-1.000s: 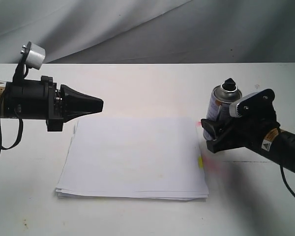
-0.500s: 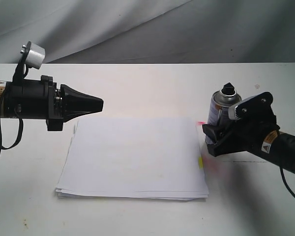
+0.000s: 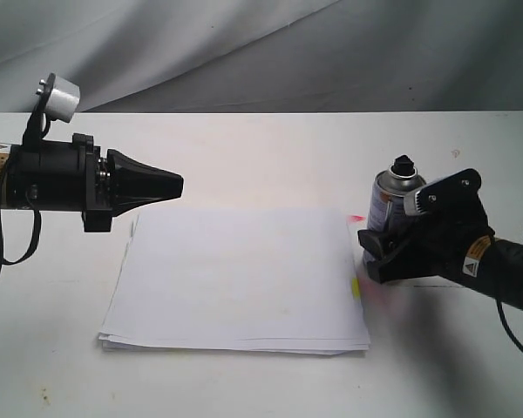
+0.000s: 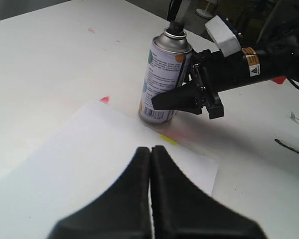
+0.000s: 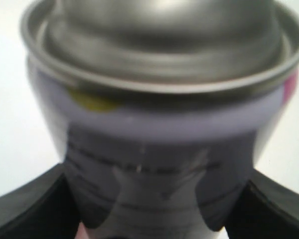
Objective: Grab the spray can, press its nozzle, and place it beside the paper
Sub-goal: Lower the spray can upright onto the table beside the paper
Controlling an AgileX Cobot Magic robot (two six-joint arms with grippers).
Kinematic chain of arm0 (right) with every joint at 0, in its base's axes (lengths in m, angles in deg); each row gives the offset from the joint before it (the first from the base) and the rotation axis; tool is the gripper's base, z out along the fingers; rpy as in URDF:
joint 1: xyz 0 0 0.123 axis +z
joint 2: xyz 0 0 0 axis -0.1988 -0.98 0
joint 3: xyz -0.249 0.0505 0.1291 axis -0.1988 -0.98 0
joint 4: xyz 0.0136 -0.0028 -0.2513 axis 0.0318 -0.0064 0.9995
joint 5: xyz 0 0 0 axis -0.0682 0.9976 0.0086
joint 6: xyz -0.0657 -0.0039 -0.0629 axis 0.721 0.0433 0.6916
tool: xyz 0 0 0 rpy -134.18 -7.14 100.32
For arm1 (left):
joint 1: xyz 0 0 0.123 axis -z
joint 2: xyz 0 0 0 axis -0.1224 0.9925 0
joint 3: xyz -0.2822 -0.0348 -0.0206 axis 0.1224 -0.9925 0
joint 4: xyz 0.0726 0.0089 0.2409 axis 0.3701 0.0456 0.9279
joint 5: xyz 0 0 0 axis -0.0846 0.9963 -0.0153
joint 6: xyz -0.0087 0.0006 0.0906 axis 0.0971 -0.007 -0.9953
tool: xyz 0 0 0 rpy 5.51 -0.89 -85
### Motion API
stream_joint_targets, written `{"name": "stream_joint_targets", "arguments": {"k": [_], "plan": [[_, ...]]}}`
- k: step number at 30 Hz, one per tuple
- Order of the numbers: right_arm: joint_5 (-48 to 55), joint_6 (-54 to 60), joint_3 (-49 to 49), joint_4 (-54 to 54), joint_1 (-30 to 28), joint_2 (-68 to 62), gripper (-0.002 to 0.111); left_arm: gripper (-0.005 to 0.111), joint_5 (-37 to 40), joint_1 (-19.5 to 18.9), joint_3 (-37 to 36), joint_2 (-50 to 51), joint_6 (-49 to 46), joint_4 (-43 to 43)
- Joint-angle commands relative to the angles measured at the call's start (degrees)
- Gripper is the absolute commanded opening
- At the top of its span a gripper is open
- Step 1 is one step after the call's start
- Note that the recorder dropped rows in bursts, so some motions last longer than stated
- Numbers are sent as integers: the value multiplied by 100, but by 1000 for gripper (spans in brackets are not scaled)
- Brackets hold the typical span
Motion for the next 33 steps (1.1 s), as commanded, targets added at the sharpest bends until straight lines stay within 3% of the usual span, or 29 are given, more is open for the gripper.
{"name": "stream_joint_targets", "arguments": {"k": [1, 25, 28, 33], "plan": [[-101, -44, -5, 23, -40, 55, 0, 0, -20, -10, -26, -40, -49, -77], [-45, -44, -5, 23, -40, 55, 1, 0, -21, -10, -26, -40, -49, -101], [-45, -44, -5, 23, -40, 55, 10, 0, -21, -10, -26, -40, -49, -101], [-45, -44, -5, 23, -40, 55, 39, 0, -21, -10, -26, -40, -49, -101]]}}
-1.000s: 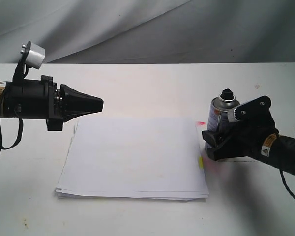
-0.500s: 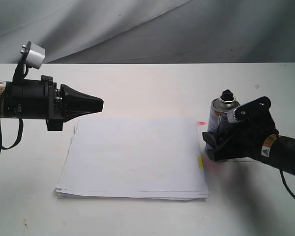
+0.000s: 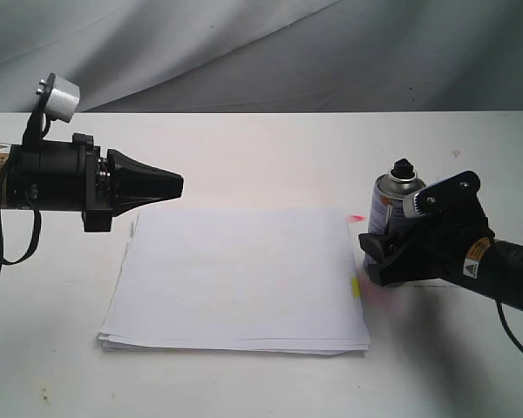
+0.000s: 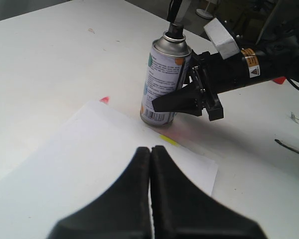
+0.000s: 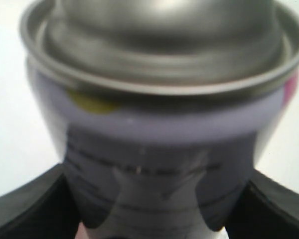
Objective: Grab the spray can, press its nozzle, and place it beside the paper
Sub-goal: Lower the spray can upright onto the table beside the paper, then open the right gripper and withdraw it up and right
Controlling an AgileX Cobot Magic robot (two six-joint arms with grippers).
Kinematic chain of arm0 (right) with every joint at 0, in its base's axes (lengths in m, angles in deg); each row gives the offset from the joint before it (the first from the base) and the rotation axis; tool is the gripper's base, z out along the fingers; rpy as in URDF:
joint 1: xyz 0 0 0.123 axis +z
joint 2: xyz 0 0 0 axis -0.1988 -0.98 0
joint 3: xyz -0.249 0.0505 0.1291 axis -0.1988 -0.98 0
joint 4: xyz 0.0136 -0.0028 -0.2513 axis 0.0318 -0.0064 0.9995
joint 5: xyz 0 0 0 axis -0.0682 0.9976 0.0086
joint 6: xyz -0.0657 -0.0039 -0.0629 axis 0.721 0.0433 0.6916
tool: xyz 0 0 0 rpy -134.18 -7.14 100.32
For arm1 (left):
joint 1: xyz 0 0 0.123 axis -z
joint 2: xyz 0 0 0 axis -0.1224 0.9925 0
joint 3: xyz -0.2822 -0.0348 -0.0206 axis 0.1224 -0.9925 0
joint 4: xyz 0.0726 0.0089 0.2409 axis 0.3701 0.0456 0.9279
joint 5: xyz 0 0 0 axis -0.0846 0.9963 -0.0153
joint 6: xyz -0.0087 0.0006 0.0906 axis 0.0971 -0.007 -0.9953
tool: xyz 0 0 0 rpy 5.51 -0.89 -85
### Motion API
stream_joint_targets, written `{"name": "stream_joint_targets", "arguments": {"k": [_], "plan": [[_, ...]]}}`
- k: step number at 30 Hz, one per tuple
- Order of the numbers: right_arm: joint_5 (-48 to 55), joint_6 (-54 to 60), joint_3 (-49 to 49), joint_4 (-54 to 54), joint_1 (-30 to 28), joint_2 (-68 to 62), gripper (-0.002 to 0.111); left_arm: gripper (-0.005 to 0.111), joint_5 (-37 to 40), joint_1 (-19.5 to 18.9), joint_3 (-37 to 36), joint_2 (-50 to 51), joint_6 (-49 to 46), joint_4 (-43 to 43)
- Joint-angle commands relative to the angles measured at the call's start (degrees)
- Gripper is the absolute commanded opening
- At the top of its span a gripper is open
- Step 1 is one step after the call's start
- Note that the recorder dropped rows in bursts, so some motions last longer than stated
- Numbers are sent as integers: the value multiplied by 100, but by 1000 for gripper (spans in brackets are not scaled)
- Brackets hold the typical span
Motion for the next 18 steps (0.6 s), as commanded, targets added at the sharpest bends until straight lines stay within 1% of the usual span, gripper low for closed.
{"name": "stream_joint_targets", "arguments": {"k": [1, 5, 8, 11, 18], "plan": [[-175, -35, -5, 11, -40, 55, 45, 0, -21, -10, -26, -40, -39, -101], [-175, -35, -5, -150, -40, 55, 67, 0, -43, -10, -26, -40, -39, -95], [-175, -35, -5, -202, -40, 55, 78, 0, -43, -10, -26, -40, -39, -95], [-175, 11, -5, -202, -40, 55, 82, 0, -43, -10, -26, -40, -39, -95], [-400, 11, -5, -202, -40, 142, 82, 0, -43, -10, -26, -40, -39, -95]]}}
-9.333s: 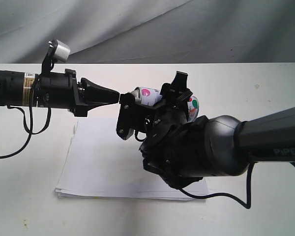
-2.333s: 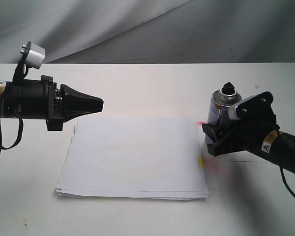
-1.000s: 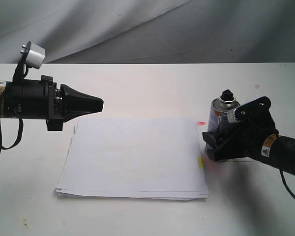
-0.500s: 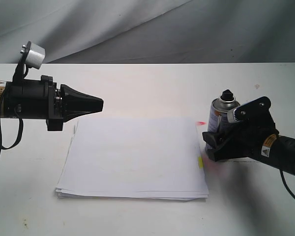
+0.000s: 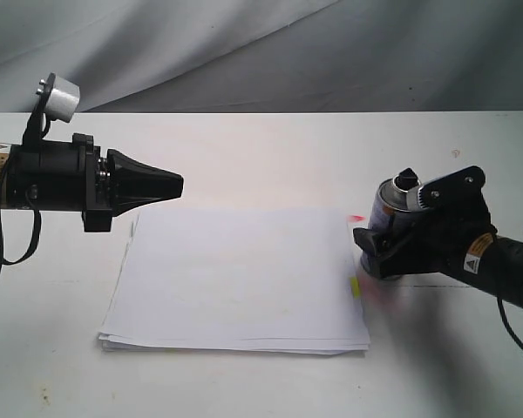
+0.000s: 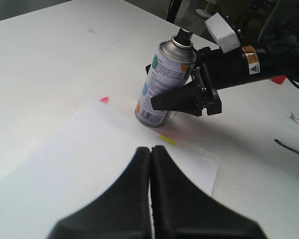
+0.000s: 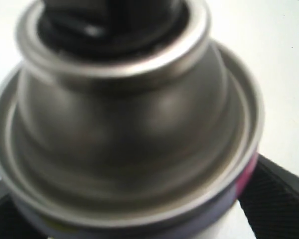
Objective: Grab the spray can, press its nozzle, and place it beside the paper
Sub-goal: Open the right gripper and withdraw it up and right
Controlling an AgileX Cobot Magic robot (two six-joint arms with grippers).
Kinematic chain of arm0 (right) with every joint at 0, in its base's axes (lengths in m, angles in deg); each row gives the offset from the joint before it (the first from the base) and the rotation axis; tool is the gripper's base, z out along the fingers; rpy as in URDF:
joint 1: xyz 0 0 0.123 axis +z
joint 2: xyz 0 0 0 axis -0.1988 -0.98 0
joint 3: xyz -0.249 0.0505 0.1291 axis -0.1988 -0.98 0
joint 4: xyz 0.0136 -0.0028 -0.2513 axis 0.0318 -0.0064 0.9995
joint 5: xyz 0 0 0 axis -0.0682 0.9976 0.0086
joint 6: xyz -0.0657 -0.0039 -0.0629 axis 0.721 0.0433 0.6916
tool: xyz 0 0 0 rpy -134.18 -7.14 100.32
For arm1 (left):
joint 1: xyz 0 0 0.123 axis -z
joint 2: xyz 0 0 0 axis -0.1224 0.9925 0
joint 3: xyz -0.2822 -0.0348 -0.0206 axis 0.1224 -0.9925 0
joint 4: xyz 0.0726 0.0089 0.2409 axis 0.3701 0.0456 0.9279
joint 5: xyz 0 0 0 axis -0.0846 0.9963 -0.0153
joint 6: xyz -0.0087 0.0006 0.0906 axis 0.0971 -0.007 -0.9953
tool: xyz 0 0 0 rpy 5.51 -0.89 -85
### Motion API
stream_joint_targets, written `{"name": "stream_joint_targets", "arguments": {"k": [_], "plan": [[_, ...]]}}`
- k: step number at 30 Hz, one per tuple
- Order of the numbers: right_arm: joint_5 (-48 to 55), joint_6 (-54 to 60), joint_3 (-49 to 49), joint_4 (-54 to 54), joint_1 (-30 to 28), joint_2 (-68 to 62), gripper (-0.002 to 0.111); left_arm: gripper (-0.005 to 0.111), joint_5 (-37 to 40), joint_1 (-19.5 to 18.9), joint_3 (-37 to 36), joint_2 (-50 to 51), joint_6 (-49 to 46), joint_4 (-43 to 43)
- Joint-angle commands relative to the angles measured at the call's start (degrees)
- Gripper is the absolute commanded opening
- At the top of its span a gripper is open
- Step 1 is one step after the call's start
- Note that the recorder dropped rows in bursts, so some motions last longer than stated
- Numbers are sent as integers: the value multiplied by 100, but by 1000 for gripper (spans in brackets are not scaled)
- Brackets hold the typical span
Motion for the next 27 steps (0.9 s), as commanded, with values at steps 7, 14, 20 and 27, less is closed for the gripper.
{"name": "stream_joint_targets", "arguments": {"k": [7, 14, 20, 27], "plan": [[-36, -183, -5, -49, -40, 1138, 82, 0, -43, -10, -26, -40, -39, -95], [549, -763, -5, 195, 60, 2804, 82, 0, -43, -10, -26, -40, -53, -95], [1800, -996, -5, 195, 605, 4681, 80, 0, -43, -10, -26, -40, -81, -130], [4296, -1131, -5, 12, 1499, 7423, 67, 0, -174, -10, -26, -40, -145, -139]]}}
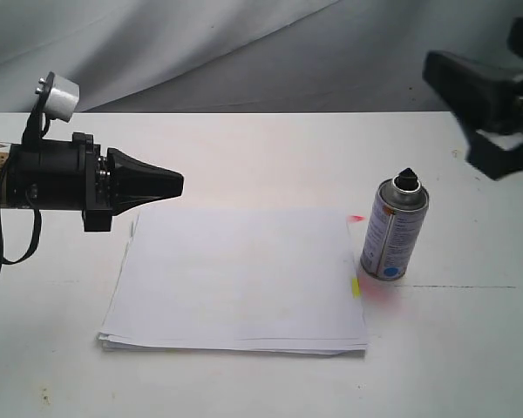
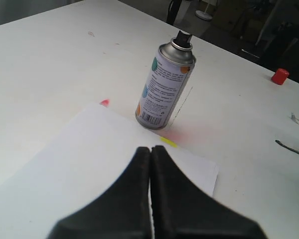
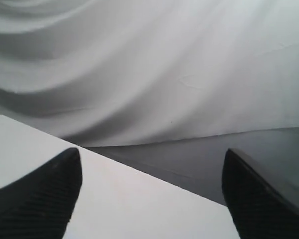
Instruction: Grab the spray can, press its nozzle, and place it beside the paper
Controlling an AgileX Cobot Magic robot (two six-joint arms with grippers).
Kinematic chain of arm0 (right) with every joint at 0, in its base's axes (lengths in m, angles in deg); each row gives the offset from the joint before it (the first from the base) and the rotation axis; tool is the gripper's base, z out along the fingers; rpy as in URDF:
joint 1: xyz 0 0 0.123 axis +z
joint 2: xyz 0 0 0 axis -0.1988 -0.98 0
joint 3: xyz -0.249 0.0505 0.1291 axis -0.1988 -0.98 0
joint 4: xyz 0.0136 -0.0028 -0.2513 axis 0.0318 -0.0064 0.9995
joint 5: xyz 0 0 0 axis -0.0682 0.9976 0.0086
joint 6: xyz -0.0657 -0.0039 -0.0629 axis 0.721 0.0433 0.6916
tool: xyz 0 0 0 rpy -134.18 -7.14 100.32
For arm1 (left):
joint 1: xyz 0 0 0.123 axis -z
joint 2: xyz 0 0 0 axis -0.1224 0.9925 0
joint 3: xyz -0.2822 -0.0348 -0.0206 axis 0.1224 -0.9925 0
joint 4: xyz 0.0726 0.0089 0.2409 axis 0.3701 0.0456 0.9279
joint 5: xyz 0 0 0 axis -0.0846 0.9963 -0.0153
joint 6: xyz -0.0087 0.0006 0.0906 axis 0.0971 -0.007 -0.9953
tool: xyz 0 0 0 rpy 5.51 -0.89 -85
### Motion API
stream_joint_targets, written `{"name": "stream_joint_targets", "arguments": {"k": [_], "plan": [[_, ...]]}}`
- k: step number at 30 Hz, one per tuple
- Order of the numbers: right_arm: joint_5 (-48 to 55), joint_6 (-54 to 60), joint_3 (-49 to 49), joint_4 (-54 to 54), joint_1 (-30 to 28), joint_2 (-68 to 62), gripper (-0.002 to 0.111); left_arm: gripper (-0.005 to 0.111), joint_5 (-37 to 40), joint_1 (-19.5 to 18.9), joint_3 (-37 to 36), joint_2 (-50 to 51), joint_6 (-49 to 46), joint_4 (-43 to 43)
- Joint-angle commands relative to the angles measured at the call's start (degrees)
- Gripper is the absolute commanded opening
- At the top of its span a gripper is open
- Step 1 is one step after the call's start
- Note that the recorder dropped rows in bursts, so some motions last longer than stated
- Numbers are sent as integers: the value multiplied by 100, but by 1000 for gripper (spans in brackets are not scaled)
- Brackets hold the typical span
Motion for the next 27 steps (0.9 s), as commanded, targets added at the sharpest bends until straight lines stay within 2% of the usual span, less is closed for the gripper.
{"name": "stream_joint_targets", "arguments": {"k": [1, 5, 10, 15, 18, 20, 24, 27], "plan": [[1547, -127, 2, -313, 500, 1742, 67, 0, -195, -10, -26, -40, -79, -116], [2590, -132, 2, -681, 759, 3080, 62, 0, -196, -10, -26, -40, -95, -143], [4028, -132, 2, -1067, 775, 4492, 52, 0, -196, -10, -26, -40, -108, -143], [4687, -132, 14, -1762, 775, 4808, 27, 0, -196, -10, -26, -40, -119, -133], [4700, -132, -100, -1880, 775, 4763, 8, 0, -185, 3, -26, -40, -119, -138], [4631, -132, -194, -1838, 775, 4709, 0, 0, -174, 3, -26, -40, -119, -139], [4128, -132, -487, -1720, 775, 4701, 0, 0, -174, 3, -26, -40, -119, -139], [3350, -132, -897, -1398, 775, 4701, 0, 0, -177, 3, -26, -40, -189, -151]]}}
